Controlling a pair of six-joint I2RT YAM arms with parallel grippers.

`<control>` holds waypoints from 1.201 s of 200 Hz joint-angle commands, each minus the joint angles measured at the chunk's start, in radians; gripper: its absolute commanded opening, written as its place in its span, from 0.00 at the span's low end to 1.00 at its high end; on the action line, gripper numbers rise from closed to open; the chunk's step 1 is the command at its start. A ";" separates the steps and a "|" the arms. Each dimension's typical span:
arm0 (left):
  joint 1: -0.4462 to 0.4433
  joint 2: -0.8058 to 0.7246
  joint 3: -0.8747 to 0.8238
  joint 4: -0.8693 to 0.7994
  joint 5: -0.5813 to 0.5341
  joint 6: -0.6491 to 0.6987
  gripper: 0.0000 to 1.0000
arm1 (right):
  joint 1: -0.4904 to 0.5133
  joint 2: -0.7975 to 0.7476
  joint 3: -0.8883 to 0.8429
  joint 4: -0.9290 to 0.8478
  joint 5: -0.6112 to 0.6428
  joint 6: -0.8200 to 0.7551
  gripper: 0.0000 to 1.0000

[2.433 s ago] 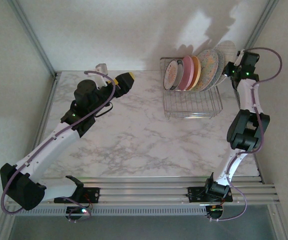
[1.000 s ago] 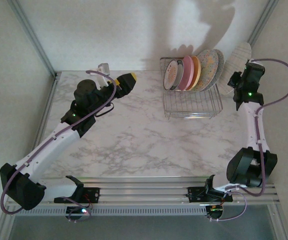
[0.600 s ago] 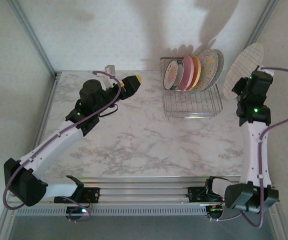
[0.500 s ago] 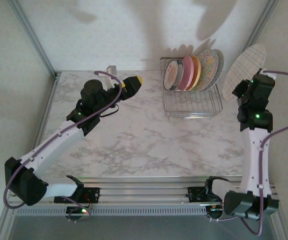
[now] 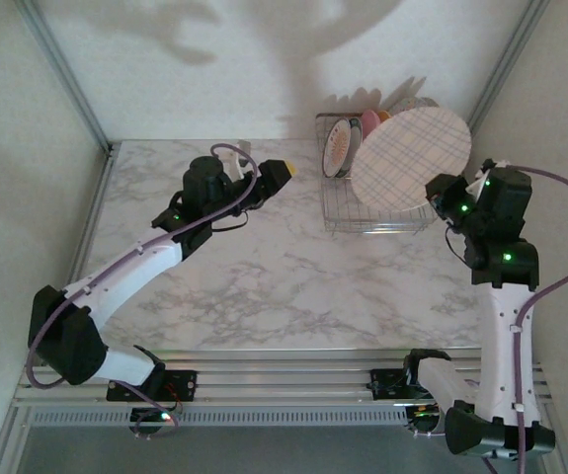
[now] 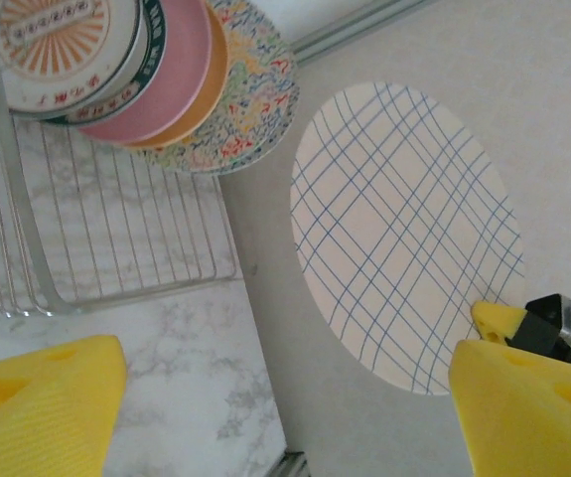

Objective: Unload the plates from the dish rack

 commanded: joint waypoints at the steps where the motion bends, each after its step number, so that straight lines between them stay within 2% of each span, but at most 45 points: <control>1: -0.011 0.017 0.038 0.035 0.054 -0.074 0.83 | 0.026 0.025 -0.002 0.137 -0.156 0.174 0.00; 57: -0.015 0.060 0.048 0.087 0.069 -0.136 0.79 | 0.143 0.146 0.011 0.221 -0.229 0.254 0.00; 96: -0.015 0.090 0.061 0.115 0.064 -0.162 0.71 | 0.201 0.228 0.004 0.332 -0.262 0.320 0.00; 136: -0.015 0.102 0.070 0.093 0.043 -0.151 0.64 | 0.214 0.279 0.012 0.385 -0.294 0.340 0.00; 181: -0.014 0.115 0.068 0.119 0.038 -0.163 0.41 | 0.221 0.322 0.008 0.413 -0.335 0.351 0.00; 215: -0.012 0.130 0.074 0.128 0.039 -0.166 0.39 | 0.229 0.342 0.006 0.415 -0.348 0.351 0.00; 240: -0.011 0.141 0.079 0.133 0.043 -0.169 0.33 | 0.236 0.354 0.003 0.417 -0.357 0.354 0.00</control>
